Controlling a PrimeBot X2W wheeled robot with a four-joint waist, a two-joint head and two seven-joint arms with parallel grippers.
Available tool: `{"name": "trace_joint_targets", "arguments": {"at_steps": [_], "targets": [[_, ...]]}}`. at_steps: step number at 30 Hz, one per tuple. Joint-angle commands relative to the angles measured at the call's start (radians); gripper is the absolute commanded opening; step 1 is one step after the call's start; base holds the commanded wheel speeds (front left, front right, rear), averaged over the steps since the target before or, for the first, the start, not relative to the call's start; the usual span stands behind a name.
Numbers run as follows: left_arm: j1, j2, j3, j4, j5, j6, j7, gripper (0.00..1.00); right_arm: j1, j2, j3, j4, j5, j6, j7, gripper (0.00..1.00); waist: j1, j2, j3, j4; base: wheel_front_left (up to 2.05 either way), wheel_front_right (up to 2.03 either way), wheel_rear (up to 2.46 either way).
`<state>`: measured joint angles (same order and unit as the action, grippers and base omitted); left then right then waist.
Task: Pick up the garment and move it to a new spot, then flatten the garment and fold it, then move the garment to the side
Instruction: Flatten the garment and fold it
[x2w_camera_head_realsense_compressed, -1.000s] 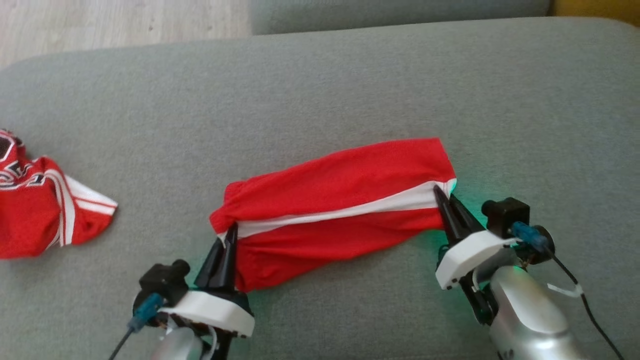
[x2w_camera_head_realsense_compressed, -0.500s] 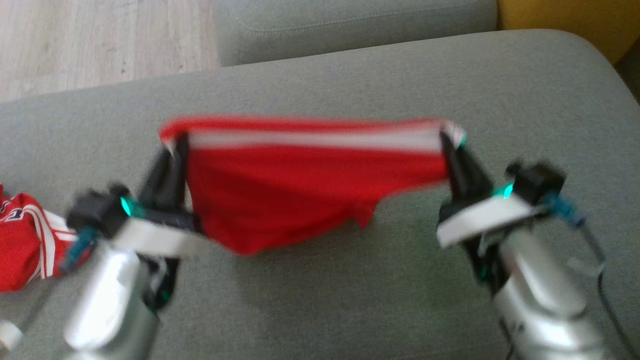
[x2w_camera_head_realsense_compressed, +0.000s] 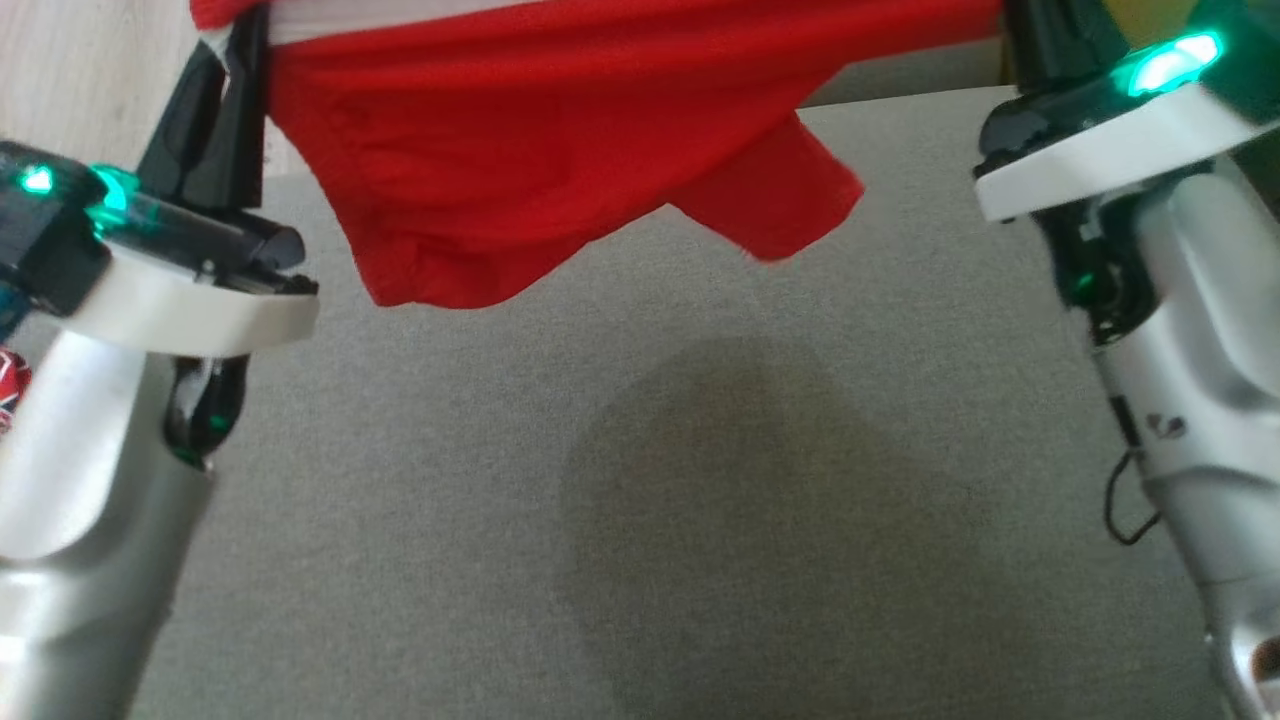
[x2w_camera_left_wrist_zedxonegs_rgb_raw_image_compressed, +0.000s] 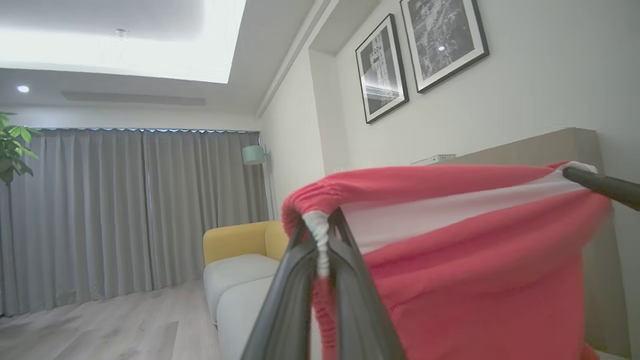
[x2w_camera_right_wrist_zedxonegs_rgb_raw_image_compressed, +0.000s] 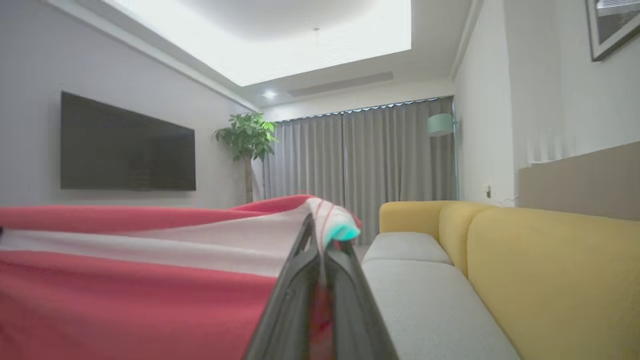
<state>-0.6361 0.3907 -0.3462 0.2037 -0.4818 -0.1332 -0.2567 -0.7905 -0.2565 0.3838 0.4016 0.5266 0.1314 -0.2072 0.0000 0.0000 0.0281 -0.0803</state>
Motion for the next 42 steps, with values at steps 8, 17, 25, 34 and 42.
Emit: {"name": "trace_joint_targets", "arguments": {"at_steps": [8,17,25,34,42], "targets": [[-0.190,0.104,-0.019,0.059,-0.024,0.002,0.016,0.00,-0.166,-0.033,0.035,0.093,-0.011,-0.001,0.030,0.00,0.0000,0.0000,0.110,0.007,0.00,0.00,0.00],[-0.471,0.071,-0.079,0.292,0.017,0.003,-0.001,0.00,-0.498,0.035,-0.070,0.342,-0.113,-0.001,-0.049,0.00,0.0000,0.0000,0.269,-0.002,0.00,0.00,0.00],[-0.598,-0.021,0.085,0.176,0.114,0.011,-0.005,0.00,-0.576,0.085,-0.272,0.212,-0.287,-0.001,-0.054,0.00,0.0000,0.0000,0.337,-0.007,0.00,0.00,0.00],[-0.247,-0.097,0.152,0.204,0.061,0.003,-0.005,0.00,-0.263,0.099,-0.233,0.207,-0.252,-0.001,-0.054,0.00,0.0000,0.0000,0.344,-0.015,0.00,0.00,0.00],[0.171,-0.209,0.195,0.223,-0.061,0.003,-0.005,0.00,0.168,0.090,-0.147,0.149,-0.076,-0.001,-0.054,0.00,0.0000,0.0000,0.282,-0.031,0.00,0.00,0.00]]}}
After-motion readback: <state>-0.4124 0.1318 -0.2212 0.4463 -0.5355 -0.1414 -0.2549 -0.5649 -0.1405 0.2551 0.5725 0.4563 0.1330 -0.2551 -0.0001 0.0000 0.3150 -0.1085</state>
